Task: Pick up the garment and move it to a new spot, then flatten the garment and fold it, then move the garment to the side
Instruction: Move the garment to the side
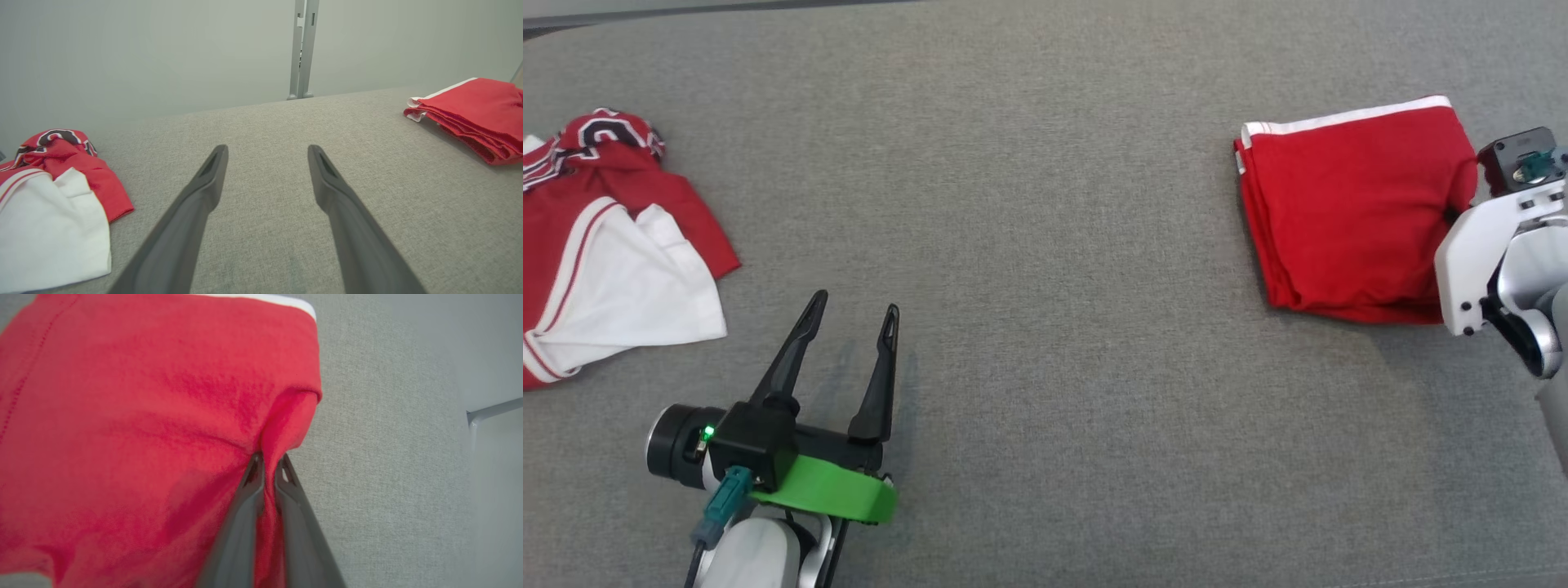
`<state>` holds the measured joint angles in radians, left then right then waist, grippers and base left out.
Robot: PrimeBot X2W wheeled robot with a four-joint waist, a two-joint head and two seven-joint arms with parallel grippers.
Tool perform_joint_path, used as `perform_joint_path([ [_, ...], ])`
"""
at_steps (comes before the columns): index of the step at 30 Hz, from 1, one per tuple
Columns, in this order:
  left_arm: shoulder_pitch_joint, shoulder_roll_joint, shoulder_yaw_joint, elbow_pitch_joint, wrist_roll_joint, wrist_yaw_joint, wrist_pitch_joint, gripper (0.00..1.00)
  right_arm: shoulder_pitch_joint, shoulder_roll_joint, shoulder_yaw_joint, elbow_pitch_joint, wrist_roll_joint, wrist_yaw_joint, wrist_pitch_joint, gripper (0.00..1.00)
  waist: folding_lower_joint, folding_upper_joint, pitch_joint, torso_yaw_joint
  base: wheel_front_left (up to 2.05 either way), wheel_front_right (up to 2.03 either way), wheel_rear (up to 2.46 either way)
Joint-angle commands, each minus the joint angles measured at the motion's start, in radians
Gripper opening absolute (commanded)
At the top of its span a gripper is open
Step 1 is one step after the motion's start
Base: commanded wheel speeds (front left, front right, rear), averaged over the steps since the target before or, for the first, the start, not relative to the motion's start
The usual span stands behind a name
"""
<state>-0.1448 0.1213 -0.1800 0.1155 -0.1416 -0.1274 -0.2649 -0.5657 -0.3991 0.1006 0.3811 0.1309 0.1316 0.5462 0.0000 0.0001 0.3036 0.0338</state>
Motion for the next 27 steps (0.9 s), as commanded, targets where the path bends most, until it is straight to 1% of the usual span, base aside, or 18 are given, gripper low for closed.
perform_joint_path([
  [1,-0.023,0.023,-0.007,-0.015,0.010,-0.002,0.000,1.00,-0.037,-0.041,0.020,0.013,0.026,-0.002,-0.018,0.00,0.0000,-0.0001,0.089,-0.089,0.00,0.00,0.00],
  [5,-0.047,0.051,-0.034,-0.038,0.015,-0.003,0.006,1.00,-0.067,-0.139,0.059,0.035,0.060,-0.002,-0.047,0.00,0.0000,-0.0001,0.127,-0.107,0.00,0.00,0.00],
  [6,-0.047,0.051,-0.034,-0.038,0.015,-0.003,0.006,1.00,-0.067,-0.139,0.059,0.035,0.060,-0.002,-0.047,0.00,0.0000,-0.0001,0.127,-0.107,0.00,0.00,0.00],
  [8,-0.056,0.061,-0.048,-0.055,0.019,-0.003,0.016,1.00,-0.078,-0.184,0.072,0.046,0.076,-0.002,-0.059,0.00,0.0000,-0.0001,0.145,-0.109,0.00,0.00,0.00],
  [11,-0.071,0.073,-0.063,-0.086,0.019,-0.003,0.028,1.00,-0.084,-0.261,0.078,0.070,0.093,-0.002,-0.086,0.00,0.0000,-0.0001,0.171,-0.102,0.00,0.00,0.00],
  [13,-0.078,0.077,-0.069,-0.113,0.021,-0.003,0.035,1.00,-0.091,-0.300,0.078,0.078,0.105,-0.002,-0.105,0.00,0.0000,-0.0001,0.192,-0.097,0.00,0.00,0.00],
  [18,-0.081,0.097,-0.079,-0.172,0.019,-0.003,0.051,1.00,-0.115,-0.410,0.079,0.104,0.099,-0.002,-0.167,0.00,0.0000,-0.0001,0.241,-0.083,0.00,0.00,0.00],
  [22,-0.083,0.111,-0.082,-0.208,0.018,-0.003,0.068,1.00,-0.155,-0.465,0.094,0.142,0.083,-0.002,-0.218,0.00,0.0000,-0.0001,0.273,-0.073,0.00,0.00,0.00],
  [24,-0.084,0.116,-0.082,-0.223,0.019,-0.001,0.072,1.00,-0.177,-0.481,0.103,0.166,0.075,-0.002,-0.231,0.00,0.0000,-0.0001,0.287,-0.071,0.00,0.00,0.00],
  [26,-0.086,0.120,-0.083,-0.230,0.021,0.001,0.076,1.00,-0.193,-0.482,0.107,0.196,0.058,-0.002,-0.241,0.00,0.0000,-0.0001,0.298,-0.068,0.00,0.00,0.00],
  [27,-0.087,0.121,-0.085,-0.232,0.022,0.002,0.077,1.00,-0.198,-0.479,0.111,0.210,0.047,-0.002,-0.246,0.36,0.0000,-0.0001,0.301,-0.066,0.00,0.00,0.00],
])
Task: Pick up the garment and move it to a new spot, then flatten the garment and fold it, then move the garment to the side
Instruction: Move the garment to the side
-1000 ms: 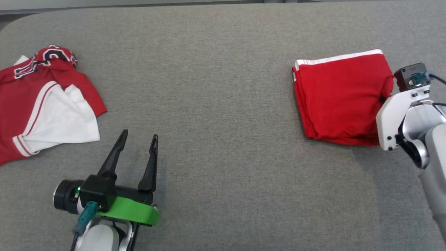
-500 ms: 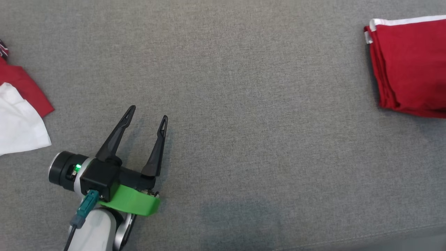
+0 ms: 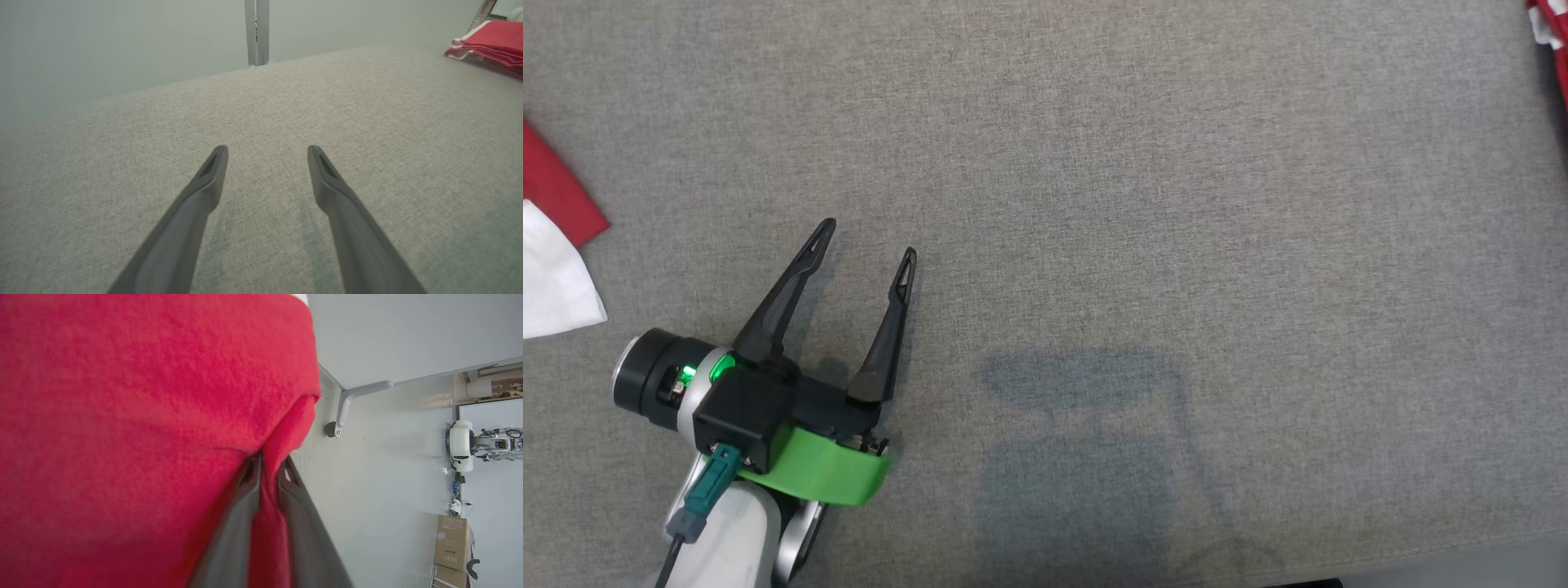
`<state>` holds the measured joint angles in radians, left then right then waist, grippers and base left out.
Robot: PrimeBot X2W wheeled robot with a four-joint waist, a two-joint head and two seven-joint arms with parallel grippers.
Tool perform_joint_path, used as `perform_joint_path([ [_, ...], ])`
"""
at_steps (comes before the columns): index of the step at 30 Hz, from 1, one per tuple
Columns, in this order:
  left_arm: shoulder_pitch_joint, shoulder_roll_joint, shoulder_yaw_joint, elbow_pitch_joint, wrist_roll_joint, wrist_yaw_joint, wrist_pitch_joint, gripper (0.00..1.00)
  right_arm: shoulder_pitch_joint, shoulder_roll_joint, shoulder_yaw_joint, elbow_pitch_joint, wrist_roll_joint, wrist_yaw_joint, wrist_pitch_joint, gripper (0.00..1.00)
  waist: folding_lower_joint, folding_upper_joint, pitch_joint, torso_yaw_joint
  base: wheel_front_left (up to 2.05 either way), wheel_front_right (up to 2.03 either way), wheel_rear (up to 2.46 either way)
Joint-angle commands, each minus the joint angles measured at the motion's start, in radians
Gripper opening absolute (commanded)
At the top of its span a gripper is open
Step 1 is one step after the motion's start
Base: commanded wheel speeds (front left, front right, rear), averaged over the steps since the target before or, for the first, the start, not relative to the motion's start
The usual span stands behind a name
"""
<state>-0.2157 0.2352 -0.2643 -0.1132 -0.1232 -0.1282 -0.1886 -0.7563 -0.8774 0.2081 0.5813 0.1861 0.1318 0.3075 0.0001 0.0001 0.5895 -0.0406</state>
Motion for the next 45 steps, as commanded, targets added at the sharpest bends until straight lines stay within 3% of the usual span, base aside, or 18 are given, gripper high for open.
perform_joint_path([
  [1,-0.019,0.007,-0.002,-0.004,0.004,0.004,0.000,1.00,-0.014,0.005,-0.002,0.027,-0.017,-0.002,-0.008,1.00,-0.0001,-0.0001,0.017,0.010,0.00,0.00,0.00],
  [9,-0.021,-0.006,-0.016,0.025,0.009,0.017,-0.031,1.00,-0.017,0.070,-0.046,0.097,-0.100,-0.002,-0.076,1.00,-0.0001,-0.0001,-0.026,0.022,0.00,0.00,0.00],
  [18,0.011,-0.062,-0.001,0.122,-0.046,0.041,-0.069,1.00,0.077,0.170,-0.168,0.067,-0.109,-0.002,-0.250,1.00,-0.0001,-0.0001,-0.180,0.048,0.00,0.00,0.00],
  [21,0.027,-0.081,0.021,0.155,-0.075,0.049,-0.075,1.00,0.129,0.226,-0.241,0.035,-0.078,-0.002,-0.306,1.00,-0.0001,-0.0001,-0.238,0.055,0.00,0.00,0.00],
  [27,0.065,-0.112,0.065,0.212,-0.121,0.061,-0.076,1.00,0.243,0.398,-0.403,-0.057,0.020,-0.002,-0.394,1.00,-0.0001,-0.0001,-0.350,0.067,0.00,0.00,0.00],
  [31,0.082,-0.121,0.101,0.255,-0.121,0.107,-0.076,1.00,0.338,0.497,-0.411,-0.137,0.047,-0.002,-0.388,1.00,-0.0001,-0.0001,-0.408,0.076,0.00,0.00,0.00],
  [40,0.105,-0.119,0.159,0.301,-0.159,0.143,-0.076,1.00,0.489,0.697,-0.386,-0.307,0.100,-0.002,-0.399,1.00,-0.0001,-0.0001,-0.493,0.086,0.00,0.00,0.00],
  [45,0.113,-0.103,0.154,0.324,-0.142,0.158,-0.065,1.00,0.559,0.762,-0.340,-0.366,0.093,-0.002,-0.408,1.00,-0.0001,-0.0001,-0.523,0.097,0.00,0.00,0.00],
])
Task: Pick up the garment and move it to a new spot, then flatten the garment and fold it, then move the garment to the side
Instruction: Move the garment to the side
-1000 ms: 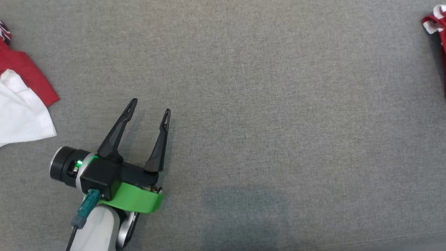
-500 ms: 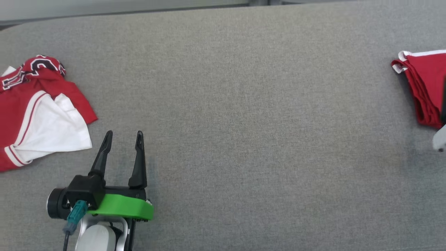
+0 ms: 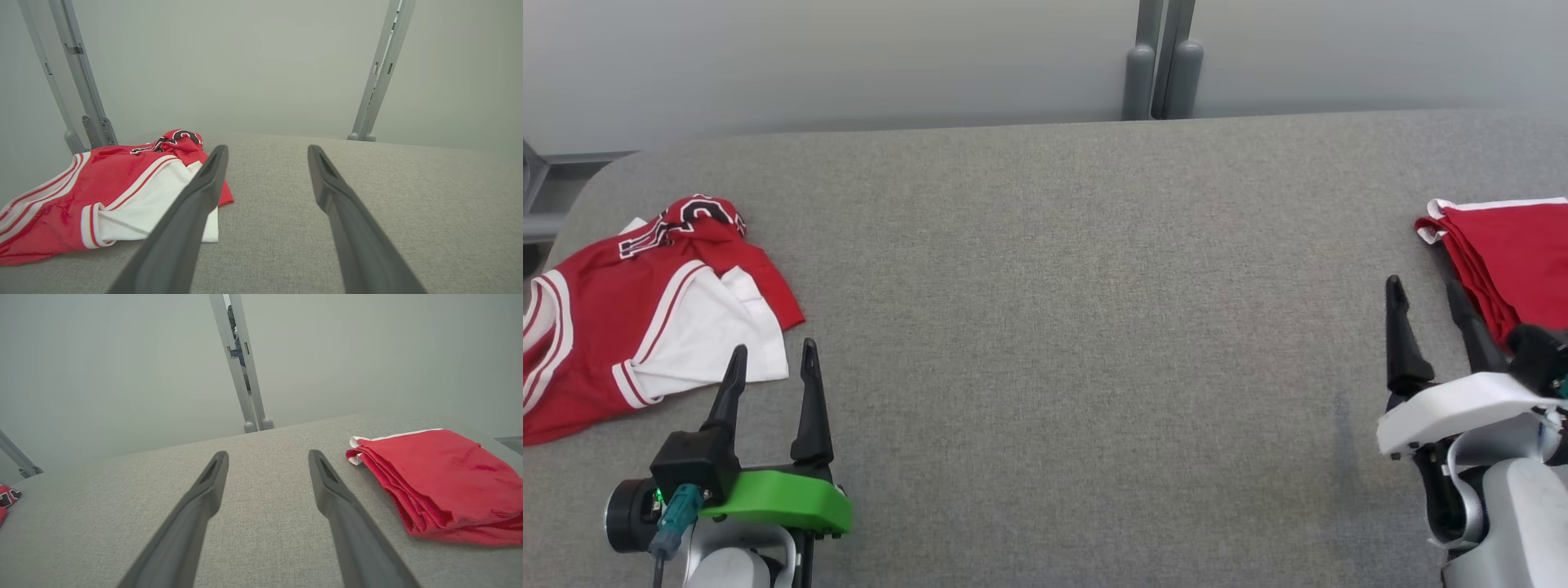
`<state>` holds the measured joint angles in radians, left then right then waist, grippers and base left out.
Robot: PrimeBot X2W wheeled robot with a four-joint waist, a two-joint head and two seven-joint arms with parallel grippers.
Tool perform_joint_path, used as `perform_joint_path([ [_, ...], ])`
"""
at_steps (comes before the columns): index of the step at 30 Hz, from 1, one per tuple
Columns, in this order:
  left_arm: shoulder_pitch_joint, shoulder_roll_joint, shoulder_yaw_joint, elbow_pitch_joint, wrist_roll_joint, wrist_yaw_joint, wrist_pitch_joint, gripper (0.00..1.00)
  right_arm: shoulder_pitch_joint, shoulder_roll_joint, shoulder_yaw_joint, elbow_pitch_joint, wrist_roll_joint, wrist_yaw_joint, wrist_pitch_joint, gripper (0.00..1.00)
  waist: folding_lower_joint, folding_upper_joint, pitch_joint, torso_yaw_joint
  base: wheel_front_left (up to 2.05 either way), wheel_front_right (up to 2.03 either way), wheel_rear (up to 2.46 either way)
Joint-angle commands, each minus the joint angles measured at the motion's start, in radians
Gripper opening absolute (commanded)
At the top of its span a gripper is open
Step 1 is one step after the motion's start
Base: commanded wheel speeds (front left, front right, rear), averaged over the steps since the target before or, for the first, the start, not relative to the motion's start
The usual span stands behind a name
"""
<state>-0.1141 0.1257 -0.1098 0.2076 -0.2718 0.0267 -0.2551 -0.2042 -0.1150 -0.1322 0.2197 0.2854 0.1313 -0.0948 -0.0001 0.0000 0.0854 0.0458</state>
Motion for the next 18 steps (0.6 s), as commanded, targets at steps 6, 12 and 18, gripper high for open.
perform_joint_path([
  [6,0.039,0.031,-0.007,0.048,0.014,-0.007,-0.001,1.00,0.063,0.042,0.061,-0.061,0.013,-0.001,-0.002,1.00,0.0001,0.0000,-0.056,0.011,0.00,0.00,0.00],
  [12,0.062,0.056,-0.029,0.092,0.026,-0.046,-0.008,1.00,0.105,0.059,0.088,-0.077,-0.026,-0.001,0.009,1.00,0.0001,0.0000,-0.069,0.021,0.00,0.00,0.00],
  [18,0.084,0.047,-0.001,0.100,0.018,-0.050,-0.011,1.00,0.155,0.063,0.097,-0.052,-0.014,-0.001,0.011,1.00,0.0001,0.0000,-0.084,0.036,0.00,0.00,0.00],
])
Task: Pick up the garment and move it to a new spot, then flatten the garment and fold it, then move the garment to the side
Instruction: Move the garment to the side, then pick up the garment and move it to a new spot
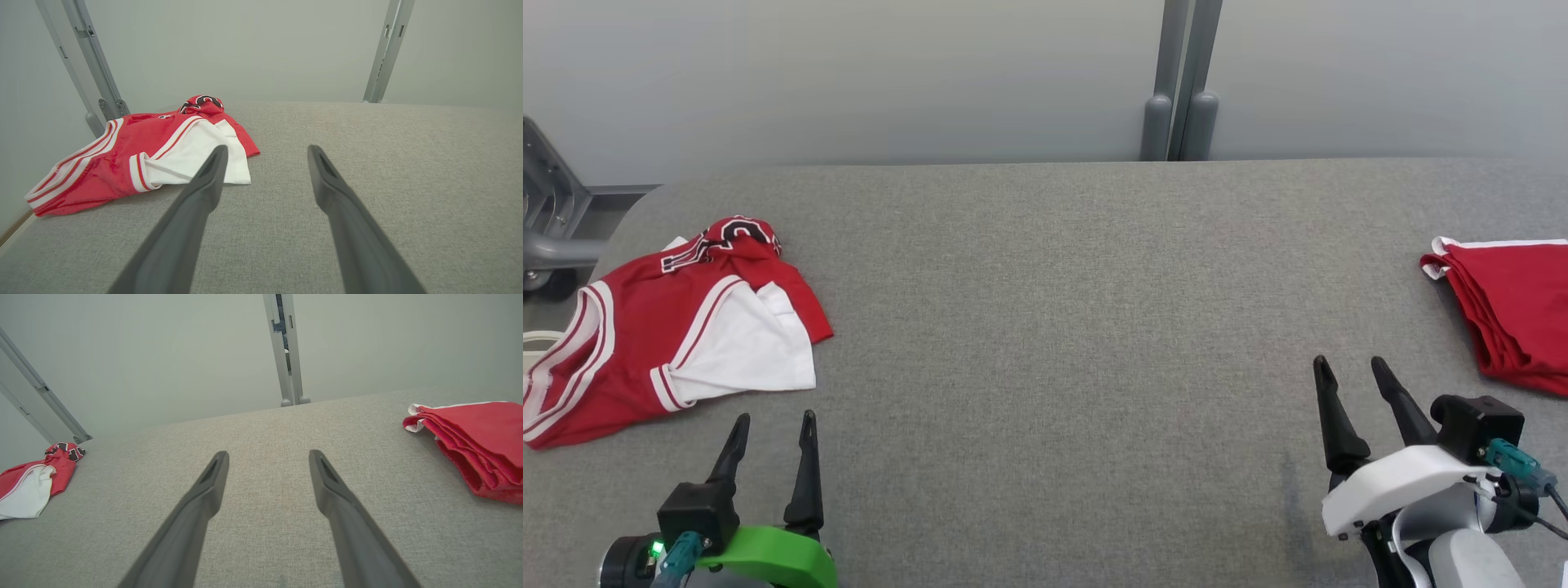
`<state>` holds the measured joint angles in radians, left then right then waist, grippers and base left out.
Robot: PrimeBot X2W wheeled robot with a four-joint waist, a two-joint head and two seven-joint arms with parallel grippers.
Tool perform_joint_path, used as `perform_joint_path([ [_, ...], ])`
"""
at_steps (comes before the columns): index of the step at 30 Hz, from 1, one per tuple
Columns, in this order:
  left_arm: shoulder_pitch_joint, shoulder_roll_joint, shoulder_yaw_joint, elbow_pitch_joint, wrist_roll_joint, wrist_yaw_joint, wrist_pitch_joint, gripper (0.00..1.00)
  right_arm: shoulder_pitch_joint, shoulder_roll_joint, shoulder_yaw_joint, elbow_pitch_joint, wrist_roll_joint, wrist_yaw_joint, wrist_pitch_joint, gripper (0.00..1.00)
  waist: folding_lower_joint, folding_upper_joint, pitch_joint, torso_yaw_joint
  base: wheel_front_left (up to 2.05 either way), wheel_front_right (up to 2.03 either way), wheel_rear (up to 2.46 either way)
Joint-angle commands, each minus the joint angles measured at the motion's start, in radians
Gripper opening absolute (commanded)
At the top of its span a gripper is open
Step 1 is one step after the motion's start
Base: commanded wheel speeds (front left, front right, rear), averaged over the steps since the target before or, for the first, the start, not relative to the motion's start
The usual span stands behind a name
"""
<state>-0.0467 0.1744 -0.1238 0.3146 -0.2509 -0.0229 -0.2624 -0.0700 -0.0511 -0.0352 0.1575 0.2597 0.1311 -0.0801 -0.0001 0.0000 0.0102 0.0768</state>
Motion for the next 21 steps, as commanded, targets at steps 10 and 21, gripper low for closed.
perform_joint_path([
  [10,0.067,-0.029,0.063,-0.040,0.006,-0.030,-0.002,1.00,0.070,0.000,0.021,0.055,0.026,-0.001,-0.020,1.00,0.0001,0.0000,-0.032,0.002,0.00,0.00,0.00],
  [21,0.066,-0.035,0.072,-0.049,0.043,-0.054,-0.003,1.00,0.063,0.000,0.027,0.062,0.028,-0.001,-0.024,1.00,0.0001,0.0000,-0.027,0.000,0.00,0.00,0.00],
])
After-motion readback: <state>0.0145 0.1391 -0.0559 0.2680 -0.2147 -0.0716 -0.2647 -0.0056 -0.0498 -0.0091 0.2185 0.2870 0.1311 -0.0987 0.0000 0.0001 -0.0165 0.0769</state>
